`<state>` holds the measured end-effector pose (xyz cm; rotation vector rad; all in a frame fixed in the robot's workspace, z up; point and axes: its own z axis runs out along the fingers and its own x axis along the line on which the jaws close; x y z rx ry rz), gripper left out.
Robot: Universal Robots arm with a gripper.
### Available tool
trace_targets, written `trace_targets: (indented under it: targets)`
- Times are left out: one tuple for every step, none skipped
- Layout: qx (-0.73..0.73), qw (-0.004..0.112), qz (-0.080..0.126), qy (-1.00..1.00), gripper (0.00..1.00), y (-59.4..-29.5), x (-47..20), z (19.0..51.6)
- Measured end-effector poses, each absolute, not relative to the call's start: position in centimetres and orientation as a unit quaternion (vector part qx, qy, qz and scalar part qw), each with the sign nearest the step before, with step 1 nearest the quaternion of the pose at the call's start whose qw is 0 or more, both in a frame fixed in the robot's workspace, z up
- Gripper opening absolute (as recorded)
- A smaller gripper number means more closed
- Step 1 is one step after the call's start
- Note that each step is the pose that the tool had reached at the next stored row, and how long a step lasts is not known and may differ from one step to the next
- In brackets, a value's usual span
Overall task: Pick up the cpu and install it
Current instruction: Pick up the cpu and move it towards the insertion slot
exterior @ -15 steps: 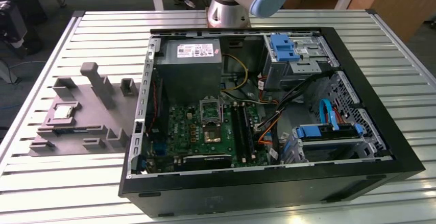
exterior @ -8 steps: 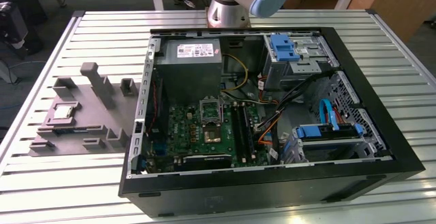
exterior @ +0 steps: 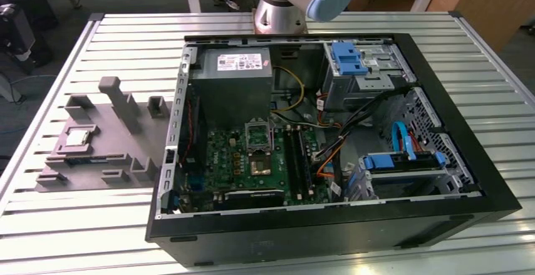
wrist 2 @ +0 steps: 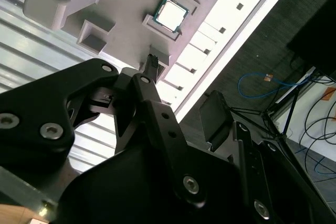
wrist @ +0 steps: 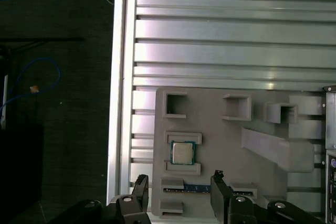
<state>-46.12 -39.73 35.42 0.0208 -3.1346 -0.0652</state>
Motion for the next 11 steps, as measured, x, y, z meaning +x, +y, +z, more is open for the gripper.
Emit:
trace_targets:
  targets:
    - [0.007, 0.003, -0.021, -1.000, 0.59, -39.73, -46.12, 35.39]
    - [0.007, 0.003, -0.021, -1.000, 0.59, -39.74, -46.12, 35.36]
    - [0.007, 0.003, -0.021, -1.000, 0.59, -39.74, -46.12, 35.33]
    - [0.007, 0.003, -0.021, -1.000, 0.59, -39.74, -46.12, 35.31]
    - [0.007, 0.003, -0.021, -1.000, 0.59, -39.74, -46.12, 35.28]
    - [0.007, 0.003, -0.021, -1.000, 0.59, -39.74, -46.12, 35.26]
    - [0.007, 0.003, -0.021, -1.000, 0.59, -39.74, -46.12, 35.23]
    - [0.007, 0.003, -0.021, -1.000, 0.59, -39.74, -46.12, 35.21]
    - [0.007, 0.003, -0.021, -1.000, 0.59, -39.74, -46.12, 35.18]
    - [0.007, 0.003, -0.021, -1.000, 0.59, -39.75, -46.12, 35.16]
    - [0.007, 0.003, -0.021, -1.000, 0.59, -39.75, -46.12, 35.14]
